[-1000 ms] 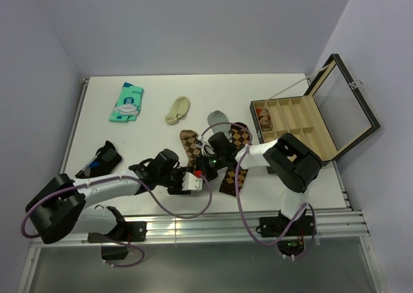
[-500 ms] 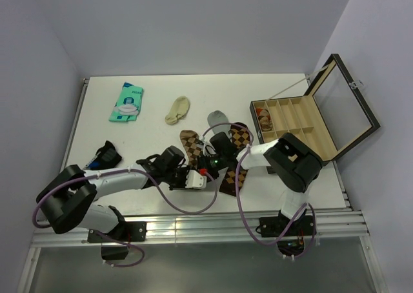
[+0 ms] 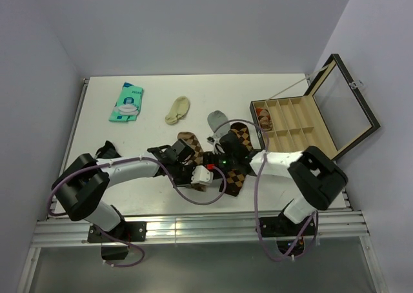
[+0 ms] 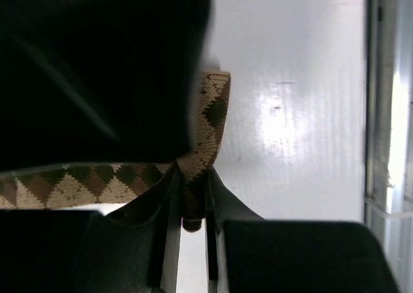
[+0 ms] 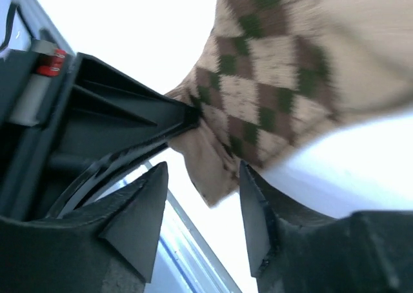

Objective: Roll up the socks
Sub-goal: Roll the sock at the center of the board.

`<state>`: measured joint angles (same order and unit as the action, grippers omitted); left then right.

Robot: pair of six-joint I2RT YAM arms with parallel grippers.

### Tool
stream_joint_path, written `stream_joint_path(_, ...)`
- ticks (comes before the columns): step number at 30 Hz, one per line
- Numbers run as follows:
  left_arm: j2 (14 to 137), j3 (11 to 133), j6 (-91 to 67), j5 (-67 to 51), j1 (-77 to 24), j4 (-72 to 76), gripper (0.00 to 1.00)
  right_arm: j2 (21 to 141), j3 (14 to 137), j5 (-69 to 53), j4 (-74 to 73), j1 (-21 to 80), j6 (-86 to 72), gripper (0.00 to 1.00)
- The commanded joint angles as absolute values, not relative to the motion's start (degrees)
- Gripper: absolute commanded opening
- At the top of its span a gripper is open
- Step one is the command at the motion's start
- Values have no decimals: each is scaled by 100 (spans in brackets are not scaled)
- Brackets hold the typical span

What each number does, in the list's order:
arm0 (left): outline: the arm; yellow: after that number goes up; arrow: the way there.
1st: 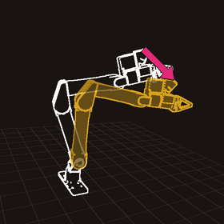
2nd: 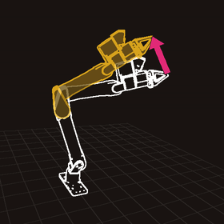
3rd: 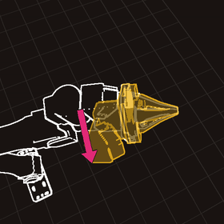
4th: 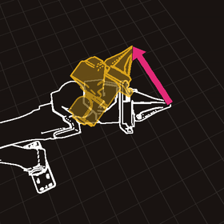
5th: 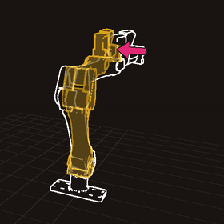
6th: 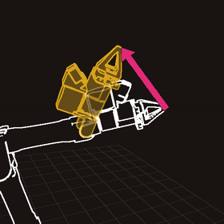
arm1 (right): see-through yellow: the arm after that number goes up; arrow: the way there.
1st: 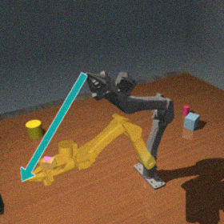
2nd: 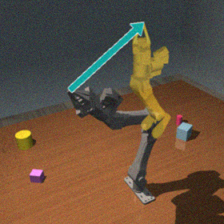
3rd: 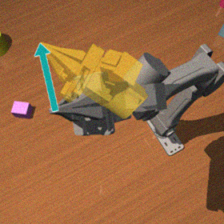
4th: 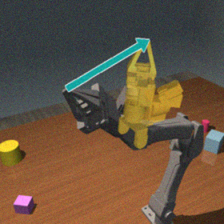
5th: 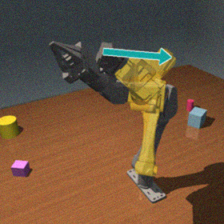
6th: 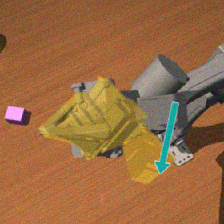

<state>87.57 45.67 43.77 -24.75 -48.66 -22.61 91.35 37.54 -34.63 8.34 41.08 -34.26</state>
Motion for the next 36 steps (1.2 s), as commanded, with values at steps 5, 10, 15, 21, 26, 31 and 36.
stream_joint_path(5, 9105, 4992, 4245, -3225, -4642, -3559, 0, 7516, 3262, -1532, 246, 3964, -3577, 58)
stream_joint_path(10, 9578, 5466, 4376, -3918, -4149, -4242, 0, 6506, 2936, -696, 44, 3964, -3639, 57)
stream_joint_path(15, 10221, 5958, 4597, -4280, -3744, -4833, 0, 5433, 2400, -563, 229, 4043, -3419, 57)
stream_joint_path(21, 10950, 6397, 4843, -4456, -3700, -5563, 0, 5334, 2417, 579, 394, 5280, -2980, 57)
stream_joint_path(26, 11364, 6670, 5088, -4491, -3648, -6072, 0, 5984, 2662, 1133, 694, 6483, -2471, 56)
stream_joint_path(31, 11786, 6996, 5300, -4623, -3534, -6653, 0, 6582, 2786, 1503, 1203, 7110, -2110, 54)
stream_joint_path(36, 12032, 7110, 5396, -4667, -3507, -6846, 0, 7162, 2961, 1450, 1564, 7347, -1811, 55)
